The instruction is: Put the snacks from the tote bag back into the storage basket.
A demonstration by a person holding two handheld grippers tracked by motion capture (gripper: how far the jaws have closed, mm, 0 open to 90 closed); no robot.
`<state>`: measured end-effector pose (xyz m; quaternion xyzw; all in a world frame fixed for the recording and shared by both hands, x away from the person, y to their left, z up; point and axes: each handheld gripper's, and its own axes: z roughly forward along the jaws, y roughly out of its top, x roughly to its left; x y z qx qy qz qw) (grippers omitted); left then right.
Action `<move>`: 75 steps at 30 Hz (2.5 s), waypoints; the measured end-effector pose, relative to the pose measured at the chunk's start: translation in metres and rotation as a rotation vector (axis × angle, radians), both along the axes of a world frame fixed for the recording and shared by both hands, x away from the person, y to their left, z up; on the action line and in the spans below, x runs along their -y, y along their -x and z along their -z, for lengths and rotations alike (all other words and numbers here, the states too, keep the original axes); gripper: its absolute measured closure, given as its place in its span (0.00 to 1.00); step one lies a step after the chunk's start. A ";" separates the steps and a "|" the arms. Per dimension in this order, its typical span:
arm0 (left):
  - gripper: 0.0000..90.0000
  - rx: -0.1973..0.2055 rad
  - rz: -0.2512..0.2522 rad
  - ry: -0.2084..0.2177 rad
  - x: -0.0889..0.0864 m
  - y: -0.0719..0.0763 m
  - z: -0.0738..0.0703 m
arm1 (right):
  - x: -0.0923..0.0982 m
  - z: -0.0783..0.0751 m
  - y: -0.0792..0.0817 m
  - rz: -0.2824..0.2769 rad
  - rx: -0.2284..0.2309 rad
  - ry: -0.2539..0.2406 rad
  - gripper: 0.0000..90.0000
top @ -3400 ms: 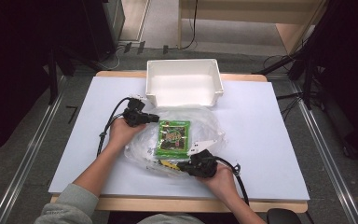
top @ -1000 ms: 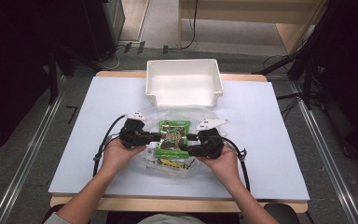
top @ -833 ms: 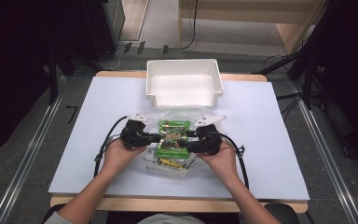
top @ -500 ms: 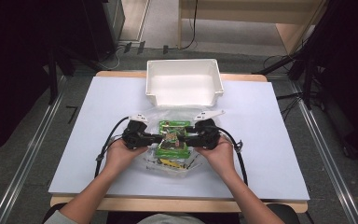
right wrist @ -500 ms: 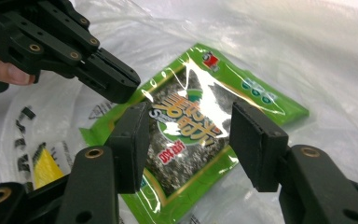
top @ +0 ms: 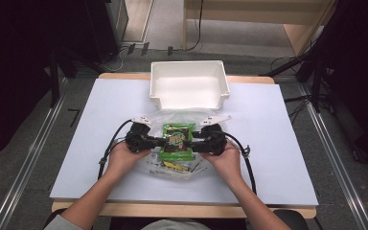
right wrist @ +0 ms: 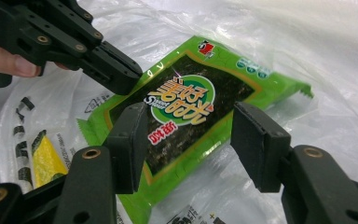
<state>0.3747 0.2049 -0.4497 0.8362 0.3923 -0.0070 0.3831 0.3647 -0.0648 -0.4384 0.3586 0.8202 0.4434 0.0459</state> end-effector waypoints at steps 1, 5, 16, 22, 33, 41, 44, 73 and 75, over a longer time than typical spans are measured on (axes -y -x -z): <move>0.95 -0.003 -0.001 0.000 -0.001 0.000 0.000 | 0.000 0.000 0.000 -0.002 0.003 -0.003 0.52; 0.95 -0.013 -0.006 0.005 -0.002 -0.002 0.002 | -0.001 -0.002 0.002 -0.003 0.007 -0.018 0.51; 0.96 -0.043 -0.024 0.014 -0.007 -0.006 0.005 | -0.008 -0.007 0.000 -0.006 -0.002 -0.051 0.46; 0.96 -0.040 -0.028 0.012 -0.007 -0.005 0.005 | -0.021 -0.005 -0.008 0.009 -0.053 -0.030 0.41; 0.96 -0.037 -0.028 0.012 -0.008 -0.006 0.005 | -0.036 0.005 -0.021 0.020 -0.127 -0.001 0.38; 0.91 -0.046 -0.038 0.026 -0.009 -0.005 0.005 | -0.040 0.006 -0.023 0.023 -0.142 0.019 0.46; 0.89 -0.054 -0.041 0.034 -0.010 -0.006 0.003 | -0.039 0.005 -0.023 0.021 -0.146 0.011 0.48; 0.61 -0.038 -0.019 0.124 -0.023 -0.005 -0.011 | -0.016 -0.003 -0.018 -0.026 -0.139 -0.069 0.72; 0.60 -0.031 -0.005 0.116 -0.021 -0.004 -0.012 | -0.015 -0.004 -0.018 -0.031 -0.138 -0.079 0.74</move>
